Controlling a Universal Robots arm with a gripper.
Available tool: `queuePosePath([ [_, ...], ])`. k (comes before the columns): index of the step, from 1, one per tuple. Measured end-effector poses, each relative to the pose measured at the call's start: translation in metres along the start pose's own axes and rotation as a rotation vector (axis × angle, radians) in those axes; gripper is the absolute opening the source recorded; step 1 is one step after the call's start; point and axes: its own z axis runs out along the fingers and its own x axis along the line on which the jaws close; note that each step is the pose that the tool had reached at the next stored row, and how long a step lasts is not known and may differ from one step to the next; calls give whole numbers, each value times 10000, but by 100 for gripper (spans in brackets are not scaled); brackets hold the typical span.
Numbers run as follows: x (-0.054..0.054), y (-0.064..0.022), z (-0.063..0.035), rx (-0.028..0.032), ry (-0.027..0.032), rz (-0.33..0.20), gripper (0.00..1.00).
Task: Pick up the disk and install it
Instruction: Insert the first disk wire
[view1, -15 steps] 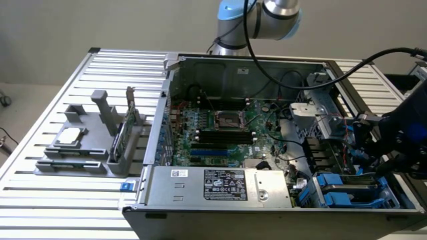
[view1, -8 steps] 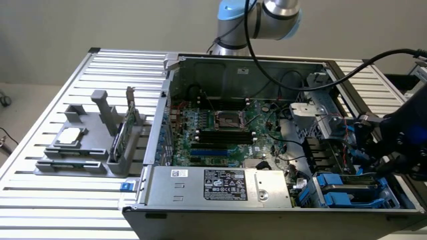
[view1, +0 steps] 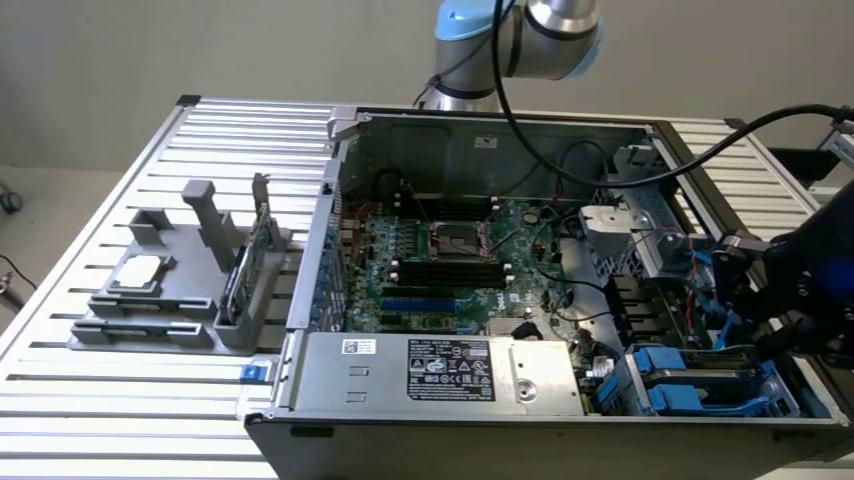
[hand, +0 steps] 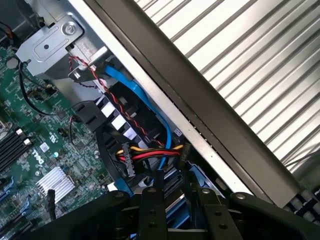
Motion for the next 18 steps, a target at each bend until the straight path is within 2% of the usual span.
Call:
queuePosePath([
  [3, -9, 0, 13, -26, 13, 67, 31],
  [7, -12, 1, 23, -52, 3, 250, 31],
  [18, -10, 5, 30, -82, -109, 922, 31],
])
